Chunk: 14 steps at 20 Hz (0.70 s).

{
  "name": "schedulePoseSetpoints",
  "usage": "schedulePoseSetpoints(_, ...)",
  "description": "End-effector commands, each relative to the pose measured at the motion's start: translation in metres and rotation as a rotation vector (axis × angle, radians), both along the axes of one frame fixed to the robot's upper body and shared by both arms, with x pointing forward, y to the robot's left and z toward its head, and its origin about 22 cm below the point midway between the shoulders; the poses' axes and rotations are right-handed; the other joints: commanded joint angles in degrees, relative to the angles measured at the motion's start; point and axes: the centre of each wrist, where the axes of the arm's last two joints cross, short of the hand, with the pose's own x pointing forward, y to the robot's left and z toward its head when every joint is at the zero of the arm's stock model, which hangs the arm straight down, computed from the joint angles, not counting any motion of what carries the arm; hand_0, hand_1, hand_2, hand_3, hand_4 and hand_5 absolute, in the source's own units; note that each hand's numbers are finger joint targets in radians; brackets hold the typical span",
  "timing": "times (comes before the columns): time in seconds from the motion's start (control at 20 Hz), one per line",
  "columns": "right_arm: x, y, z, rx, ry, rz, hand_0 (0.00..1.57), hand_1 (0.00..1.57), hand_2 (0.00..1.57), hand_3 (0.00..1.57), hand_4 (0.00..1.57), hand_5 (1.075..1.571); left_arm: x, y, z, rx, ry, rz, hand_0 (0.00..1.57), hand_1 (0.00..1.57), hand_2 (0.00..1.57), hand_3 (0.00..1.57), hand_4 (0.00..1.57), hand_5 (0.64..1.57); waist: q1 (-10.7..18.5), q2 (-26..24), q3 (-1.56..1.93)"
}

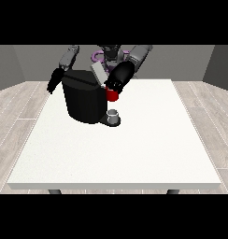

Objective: Insert the coffee pod into the coffee machine and close the lid

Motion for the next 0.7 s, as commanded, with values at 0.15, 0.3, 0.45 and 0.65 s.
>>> schedulePoseSetpoints(0.15, 0.005, 0.007, 0.006, 0.003, 0.004, 0.009, 0.0, 0.0, 0.0, 0.0, 0.0, 1.571, 0.001, -0.006, 0.013, -0.054, -0.038, 0.001, 1.11, 1.11, 1.13, 0.97, 0.0, 1.571, -0.7, 1.3, -0.02)
schedulePoseSetpoints(0.3, 0.007, 0.003, 0.018, -0.043, -0.026, 0.017, 0.0, 0.0, 0.0, 0.0, 0.0, 1.571, 0.001, 0.001, 0.013, -0.073, -0.066, -0.016, 1.15, 1.15, 1.15, 0.95, 0.0, 1.571, -1.2, 1.8, -0.04)
schedulePoseSetpoints(0.45, -0.001, 0.004, 0.0, -0.005, 0.008, 0.0, 0.0, 0.0, 0.0, 0.0, 0.06, 1.571, 0.0, 0.007, 0.006, -0.057, -0.102, -0.028, 1.23, 1.23, 1.2, 0.95, 0.0, 1.571, -0.8, 1.1, -0.04)
schedulePoseSetpoints(0.65, 0.0, 0.0, 0.002, -0.011, 0.005, -0.011, 0.0, 0.0, 0.0, 0.0, 0.14, 1.571, 0.001, 0.001, -0.004, -0.052, -0.095, -0.049, 1.22, 1.22, 1.2, 0.98, 0.0, 1.571, -0.6, 1.3, -0.03)
